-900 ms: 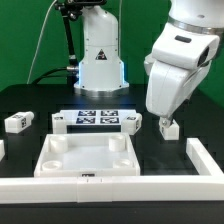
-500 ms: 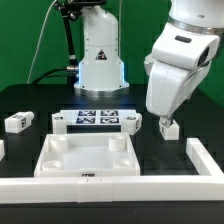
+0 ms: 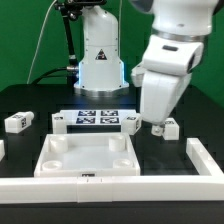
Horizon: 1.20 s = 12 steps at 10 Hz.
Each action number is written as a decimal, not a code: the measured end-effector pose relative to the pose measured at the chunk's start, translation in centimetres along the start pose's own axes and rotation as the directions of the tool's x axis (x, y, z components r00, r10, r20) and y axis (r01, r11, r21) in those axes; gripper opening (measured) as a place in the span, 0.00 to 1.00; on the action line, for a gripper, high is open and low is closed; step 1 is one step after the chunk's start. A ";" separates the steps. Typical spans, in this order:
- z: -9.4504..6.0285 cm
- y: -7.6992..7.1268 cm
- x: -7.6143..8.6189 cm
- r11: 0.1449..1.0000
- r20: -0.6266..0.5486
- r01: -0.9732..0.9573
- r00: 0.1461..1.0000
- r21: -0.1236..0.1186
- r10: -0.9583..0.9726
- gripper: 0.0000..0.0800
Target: Assemble one leg
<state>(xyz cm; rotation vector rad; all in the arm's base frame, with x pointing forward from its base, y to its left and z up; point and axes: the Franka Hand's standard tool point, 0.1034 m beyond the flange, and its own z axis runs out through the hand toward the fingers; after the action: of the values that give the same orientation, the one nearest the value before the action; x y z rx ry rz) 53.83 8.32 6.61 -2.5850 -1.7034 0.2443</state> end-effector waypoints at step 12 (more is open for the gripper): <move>3.2 0.6 -6.3 0.907 -0.012 0.406 0.912 -0.111 -0.410 0.81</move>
Offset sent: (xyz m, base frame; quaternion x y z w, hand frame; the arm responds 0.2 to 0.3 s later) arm 0.0000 0.0000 0.0000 0.0000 0.0000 0.0000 1.0000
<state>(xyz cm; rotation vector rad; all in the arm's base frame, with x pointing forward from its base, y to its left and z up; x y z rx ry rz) 51.44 2.09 4.13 -2.2008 -2.2412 0.0927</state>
